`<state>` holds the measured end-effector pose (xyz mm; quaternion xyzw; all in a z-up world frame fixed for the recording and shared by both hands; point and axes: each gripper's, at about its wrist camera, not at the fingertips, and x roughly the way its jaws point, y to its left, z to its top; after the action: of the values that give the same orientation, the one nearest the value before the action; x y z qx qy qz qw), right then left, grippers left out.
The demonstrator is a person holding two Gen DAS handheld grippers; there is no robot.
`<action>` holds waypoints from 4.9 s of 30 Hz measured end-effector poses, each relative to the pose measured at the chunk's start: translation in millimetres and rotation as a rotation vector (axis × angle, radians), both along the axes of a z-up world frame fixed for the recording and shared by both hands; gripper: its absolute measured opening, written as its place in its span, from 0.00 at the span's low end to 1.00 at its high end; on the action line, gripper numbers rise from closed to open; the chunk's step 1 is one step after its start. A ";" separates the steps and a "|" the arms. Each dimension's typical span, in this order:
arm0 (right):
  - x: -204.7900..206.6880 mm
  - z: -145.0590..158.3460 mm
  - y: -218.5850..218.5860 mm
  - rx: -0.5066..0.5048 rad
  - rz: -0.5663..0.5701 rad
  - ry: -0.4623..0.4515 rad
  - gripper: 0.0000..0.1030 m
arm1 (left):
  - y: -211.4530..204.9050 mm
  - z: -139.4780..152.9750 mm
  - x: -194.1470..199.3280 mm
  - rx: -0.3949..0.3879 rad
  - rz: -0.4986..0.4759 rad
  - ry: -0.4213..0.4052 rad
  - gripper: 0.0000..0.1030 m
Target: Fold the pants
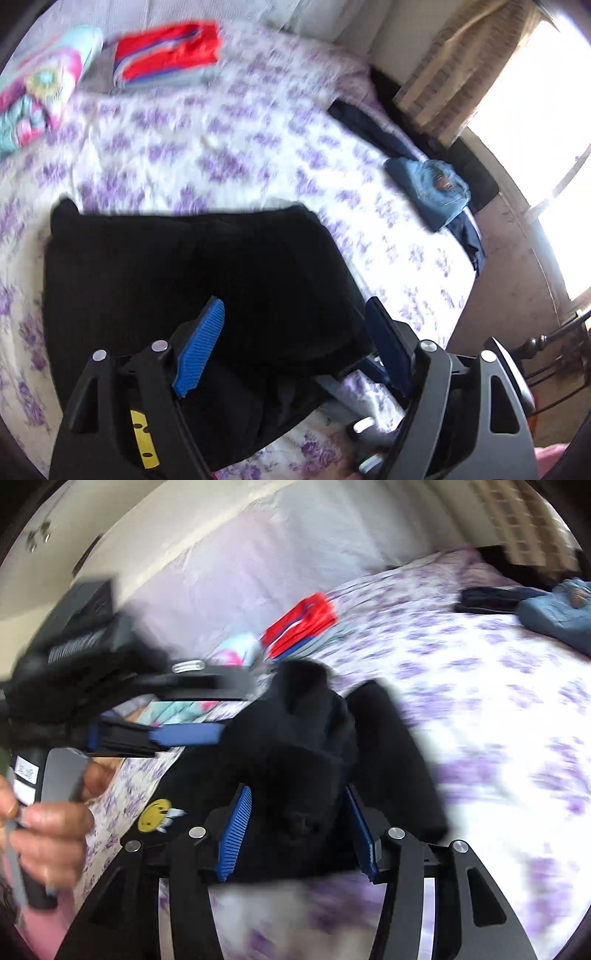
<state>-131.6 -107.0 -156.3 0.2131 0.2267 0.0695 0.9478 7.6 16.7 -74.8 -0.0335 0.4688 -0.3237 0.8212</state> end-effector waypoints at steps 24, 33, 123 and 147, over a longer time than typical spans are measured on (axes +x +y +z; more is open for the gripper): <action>59.1 26.5 -41.0 0.084 0.156 0.085 0.22 | 122.9 -8.6 -20.5 0.061 0.399 -0.151 0.94; 55.5 1.8 -65.8 0.054 0.102 0.222 0.59 | 98.9 -26.5 -23.6 0.175 0.327 -0.166 0.93; 303.2 46.6 -114.0 0.055 0.154 0.191 0.78 | 81.7 -16.2 93.0 0.249 0.438 -0.274 0.96; 175.9 29.1 2.9 -0.437 0.108 0.064 0.97 | 32.1 -33.3 45.5 0.268 0.551 -0.283 0.96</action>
<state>44.2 -104.1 -127.3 -0.0078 0.2775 0.0624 0.9587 53.0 48.8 -108.1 -0.0055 0.3619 -0.0265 0.9318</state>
